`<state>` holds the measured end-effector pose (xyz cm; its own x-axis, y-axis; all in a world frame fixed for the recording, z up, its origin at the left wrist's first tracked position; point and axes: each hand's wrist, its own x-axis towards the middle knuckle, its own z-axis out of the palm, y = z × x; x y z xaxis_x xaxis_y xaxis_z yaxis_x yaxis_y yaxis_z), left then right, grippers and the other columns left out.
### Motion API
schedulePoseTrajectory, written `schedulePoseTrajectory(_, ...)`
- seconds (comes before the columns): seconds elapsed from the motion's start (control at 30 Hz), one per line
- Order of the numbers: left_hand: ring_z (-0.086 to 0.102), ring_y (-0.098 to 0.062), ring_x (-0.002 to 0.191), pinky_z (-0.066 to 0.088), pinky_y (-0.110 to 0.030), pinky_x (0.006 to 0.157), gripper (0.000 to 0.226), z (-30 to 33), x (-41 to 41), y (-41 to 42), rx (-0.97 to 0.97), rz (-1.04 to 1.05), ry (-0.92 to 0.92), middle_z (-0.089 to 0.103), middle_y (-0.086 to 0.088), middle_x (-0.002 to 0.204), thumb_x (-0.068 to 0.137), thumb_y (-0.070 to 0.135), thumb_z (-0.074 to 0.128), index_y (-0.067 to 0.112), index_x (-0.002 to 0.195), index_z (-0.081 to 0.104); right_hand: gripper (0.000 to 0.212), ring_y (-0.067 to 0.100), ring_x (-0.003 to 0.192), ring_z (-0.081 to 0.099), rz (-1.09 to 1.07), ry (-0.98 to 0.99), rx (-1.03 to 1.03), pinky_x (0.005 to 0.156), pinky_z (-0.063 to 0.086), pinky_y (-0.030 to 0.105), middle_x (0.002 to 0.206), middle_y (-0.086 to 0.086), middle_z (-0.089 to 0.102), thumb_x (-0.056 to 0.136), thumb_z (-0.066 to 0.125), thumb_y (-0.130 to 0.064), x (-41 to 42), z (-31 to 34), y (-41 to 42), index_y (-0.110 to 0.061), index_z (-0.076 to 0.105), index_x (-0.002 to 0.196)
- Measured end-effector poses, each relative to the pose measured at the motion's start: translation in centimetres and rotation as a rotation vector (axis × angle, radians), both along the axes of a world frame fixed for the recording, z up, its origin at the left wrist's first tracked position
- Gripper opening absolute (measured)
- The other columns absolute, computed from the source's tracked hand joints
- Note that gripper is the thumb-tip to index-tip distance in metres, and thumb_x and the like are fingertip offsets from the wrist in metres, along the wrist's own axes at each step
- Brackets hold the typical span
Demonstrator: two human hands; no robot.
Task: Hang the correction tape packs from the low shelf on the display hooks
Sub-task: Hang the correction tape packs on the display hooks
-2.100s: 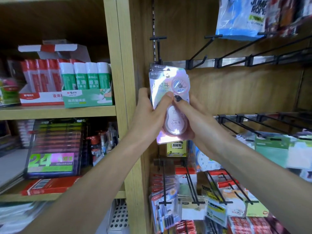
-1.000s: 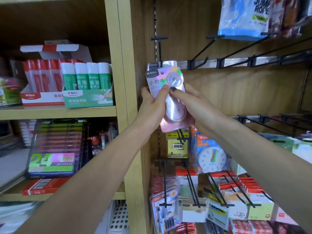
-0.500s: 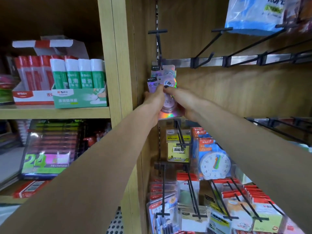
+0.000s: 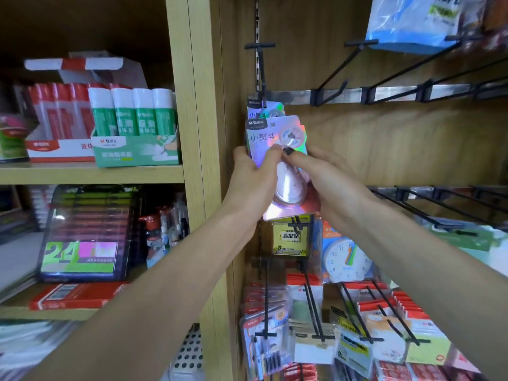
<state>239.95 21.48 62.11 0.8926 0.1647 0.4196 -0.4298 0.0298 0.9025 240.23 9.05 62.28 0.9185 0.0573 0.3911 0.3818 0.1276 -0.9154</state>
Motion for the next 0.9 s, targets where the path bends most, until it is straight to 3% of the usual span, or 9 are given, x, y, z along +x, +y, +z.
schedulePoseTrajectory(0.07, 0.075, -0.013, 0.097, 0.06, -0.038, 0.091, 0.031, -0.1, -1.0, 0.3, -0.008, -0.003, -0.046, 0.074, 0.003, 0.11, 0.098, 0.029, 0.065, 0.016, 0.123, 0.052, 0.028, 0.026, 0.094, 0.079, 0.001, -0.01, 0.02, 0.077, 0.066, 0.049, 0.108, 0.008, 0.08, 0.096, 0.071, -0.027, -0.8, -0.5, 0.0, -0.015, 0.071, 0.121)
schedulePoseTrajectory(0.13, 0.074, -0.009, 0.094, 0.06, -0.035, 0.088, 0.034, -0.1, -1.6, 0.6, 0.025, 0.025, -0.1, 0.074, 0.006, 0.108, 0.094, 0.027, 0.068, 0.017, 0.124, 0.054, 0.03, 0.032, 0.104, 0.077, 0.005, -0.017, 0.017, 0.091, 0.059, 0.062, 0.114, 0.011, 0.079, 0.097, 0.07, -0.028, -1.4, -0.8, 0.0, -0.015, 0.068, 0.124)
schedulePoseTrajectory(0.3, 0.072, -0.006, 0.088, 0.058, -0.027, 0.077, 0.038, 0.0, -2.2, 1.3, 0.032, 0.075, -0.192, 0.071, 0.007, 0.103, 0.089, 0.013, 0.07, 0.018, 0.124, 0.054, 0.028, 0.017, 0.109, 0.075, 0.13, -0.086, -0.076, 0.091, 0.062, 0.045, 0.12, -0.003, 0.077, 0.105, 0.058, -0.028, -2.6, -1.3, 0.0, -0.033, 0.062, 0.132)
schedulePoseTrajectory(0.5, 0.071, 0.003, 0.085, 0.057, -0.021, 0.074, 0.042, 1.1, -2.4, 1.4, 0.067, 0.024, -0.265, 0.071, 0.014, 0.101, 0.093, 0.007, 0.063, 0.016, 0.132, 0.052, 0.032, 0.019, 0.112, 0.075, 0.1, -0.184, -0.094, 0.093, 0.06, 0.045, 0.122, -0.003, 0.077, 0.105, 0.058, -0.026, -2.7, -0.6, 0.0, -0.036, 0.061, 0.135)
schedulePoseTrajectory(0.63, 0.07, -0.005, 0.103, 0.059, -0.022, 0.084, 0.046, 1.6, -2.4, 1.5, 0.098, 0.028, -0.298, 0.068, 0.005, 0.119, 0.096, 0.007, 0.059, 0.016, 0.139, 0.045, 0.031, 0.011, 0.107, 0.075, 0.034, -0.242, -0.095, 0.079, 0.061, 0.033, 0.118, -0.01, 0.077, 0.105, 0.059, -0.026, -2.8, 0.1, 0.6, -0.036, 0.062, 0.134)
schedulePoseTrajectory(0.73, 0.069, -0.011, 0.11, 0.058, -0.02, 0.081, 0.047, 2.1, -2.2, 1.7, 0.115, 0.012, -0.257, 0.066, 0.001, 0.128, 0.098, 0.011, 0.056, 0.019, 0.143, 0.042, 0.03, 0.012, 0.108, 0.076, 0.008, -0.227, -0.105, 0.093, 0.061, 0.043, 0.118, -0.009, 0.078, 0.104, 0.059, -0.026, -2.2, 0.5, 1.1, -0.036, 0.064, 0.132)
schedulePoseTrajectory(0.9, 0.069, -0.018, 0.115, 0.056, -0.045, 0.101, 0.044, 2.3, -1.3, 1.6, 0.141, 0.006, -0.255, 0.067, -0.001, 0.129, 0.099, 0.011, 0.05, 0.024, 0.14, 0.042, 0.03, 0.015, 0.105, 0.077, -0.008, -0.224, -0.068, 0.096, 0.06, 0.05, 0.116, -0.006, 0.078, 0.102, 0.061, -0.023, -1.4, 0.8, 1.8, -0.034, 0.066, 0.13)
